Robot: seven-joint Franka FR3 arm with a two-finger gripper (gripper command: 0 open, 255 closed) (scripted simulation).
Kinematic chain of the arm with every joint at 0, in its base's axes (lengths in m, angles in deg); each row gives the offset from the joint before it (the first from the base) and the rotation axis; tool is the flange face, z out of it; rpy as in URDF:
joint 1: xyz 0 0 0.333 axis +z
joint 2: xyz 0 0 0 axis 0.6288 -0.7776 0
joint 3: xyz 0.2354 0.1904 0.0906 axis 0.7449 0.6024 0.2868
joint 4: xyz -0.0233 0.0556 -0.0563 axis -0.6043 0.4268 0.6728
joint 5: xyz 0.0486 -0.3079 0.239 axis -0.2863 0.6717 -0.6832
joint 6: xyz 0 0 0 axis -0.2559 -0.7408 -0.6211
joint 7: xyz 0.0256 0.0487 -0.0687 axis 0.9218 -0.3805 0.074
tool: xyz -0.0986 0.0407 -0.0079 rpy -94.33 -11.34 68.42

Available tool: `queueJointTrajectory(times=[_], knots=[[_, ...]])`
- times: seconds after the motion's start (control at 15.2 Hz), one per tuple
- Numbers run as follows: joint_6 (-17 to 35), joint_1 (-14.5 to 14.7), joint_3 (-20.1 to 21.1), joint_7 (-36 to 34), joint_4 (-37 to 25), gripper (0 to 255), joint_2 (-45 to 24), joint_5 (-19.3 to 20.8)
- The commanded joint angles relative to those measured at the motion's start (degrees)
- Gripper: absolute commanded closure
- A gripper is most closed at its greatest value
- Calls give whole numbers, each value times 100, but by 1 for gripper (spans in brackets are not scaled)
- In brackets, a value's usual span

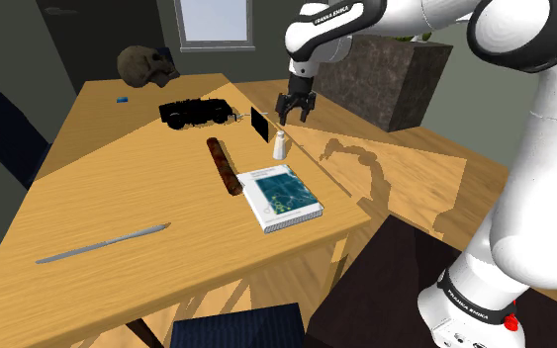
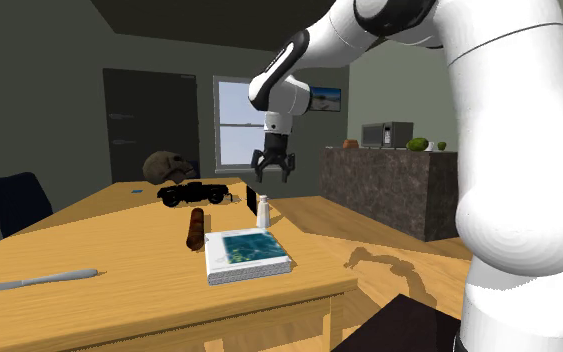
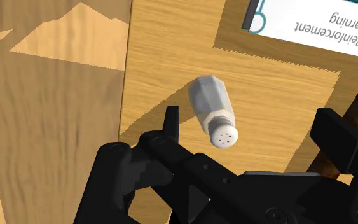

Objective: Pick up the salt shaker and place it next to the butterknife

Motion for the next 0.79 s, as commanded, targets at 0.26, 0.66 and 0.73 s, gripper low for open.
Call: queueJointTrajectory(times=[0.26, 0.66, 0.73], knots=[[14, -218, 73, 154, -1321, 0, -1286, -394], [378, -202, 111, 191, -1137, 0, -1468, -451], [437, -200, 118, 198, -1111, 0, -1502, -461]])
